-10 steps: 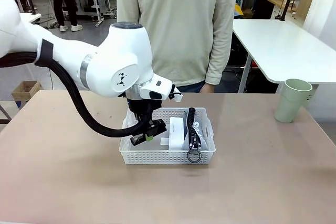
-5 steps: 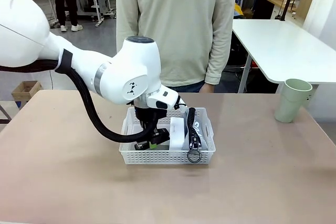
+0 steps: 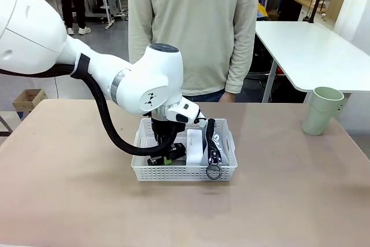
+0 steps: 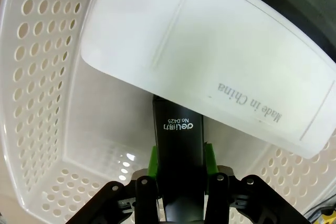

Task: Efficiently arrange items inside the basket to fit them all.
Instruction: Pick up the Stapler and place it inside the Organizing basket.

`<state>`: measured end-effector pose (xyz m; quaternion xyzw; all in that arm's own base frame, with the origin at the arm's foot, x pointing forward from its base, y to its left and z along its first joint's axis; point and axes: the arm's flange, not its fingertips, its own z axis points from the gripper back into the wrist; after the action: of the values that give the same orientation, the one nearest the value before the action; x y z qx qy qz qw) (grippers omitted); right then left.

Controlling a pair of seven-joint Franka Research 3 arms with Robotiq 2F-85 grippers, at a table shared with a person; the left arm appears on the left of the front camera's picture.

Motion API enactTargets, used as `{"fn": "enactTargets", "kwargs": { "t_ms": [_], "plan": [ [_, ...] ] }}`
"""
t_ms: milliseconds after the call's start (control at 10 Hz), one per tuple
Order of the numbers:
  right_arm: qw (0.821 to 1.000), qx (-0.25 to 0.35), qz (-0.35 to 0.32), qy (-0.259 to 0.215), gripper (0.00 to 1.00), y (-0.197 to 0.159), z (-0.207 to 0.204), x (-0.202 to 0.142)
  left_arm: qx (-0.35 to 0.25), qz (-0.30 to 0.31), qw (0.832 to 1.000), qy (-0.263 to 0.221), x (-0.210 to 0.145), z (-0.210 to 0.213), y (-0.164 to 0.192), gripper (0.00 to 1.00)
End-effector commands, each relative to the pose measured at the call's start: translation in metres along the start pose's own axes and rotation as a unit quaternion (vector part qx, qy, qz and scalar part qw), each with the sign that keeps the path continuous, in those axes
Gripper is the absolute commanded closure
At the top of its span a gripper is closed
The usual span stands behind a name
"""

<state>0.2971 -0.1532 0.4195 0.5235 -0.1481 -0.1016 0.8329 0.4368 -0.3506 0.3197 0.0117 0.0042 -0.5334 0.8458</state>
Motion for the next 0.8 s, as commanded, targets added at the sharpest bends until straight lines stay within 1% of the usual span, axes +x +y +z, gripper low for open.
{"fn": "enactTargets", "kwargs": {
  "t_ms": [0,100,200,600,700],
  "plan": [
    [1.000,0.009,0.008,-0.003,0.00,0.001,0.000,0.001,0.009,0.012,1.000,0.009,0.007,0.003,0.000,0.30],
    [1.000,0.009,0.008,-0.003,0.00,0.001,0.000,0.001,0.019,0.008,1.000,0.012,0.007,0.003,0.000,0.06],
    [1.000,0.009,0.008,-0.003,0.00,0.001,0.000,0.001,0.017,0.006,1.000,0.011,0.006,0.004,0.000,0.00],
    [1.000,0.009,0.008,-0.003,0.00,0.001,0.000,0.001,0.023,0.012,1.000,0.001,0.001,0.012,0.002,0.00],
    [1.000,0.009,0.008,-0.003,0.00,0.001,0.000,0.001,0.038,0.024,0.999,-0.007,-0.003,0.021,0.007,0.00]
  ]
}}
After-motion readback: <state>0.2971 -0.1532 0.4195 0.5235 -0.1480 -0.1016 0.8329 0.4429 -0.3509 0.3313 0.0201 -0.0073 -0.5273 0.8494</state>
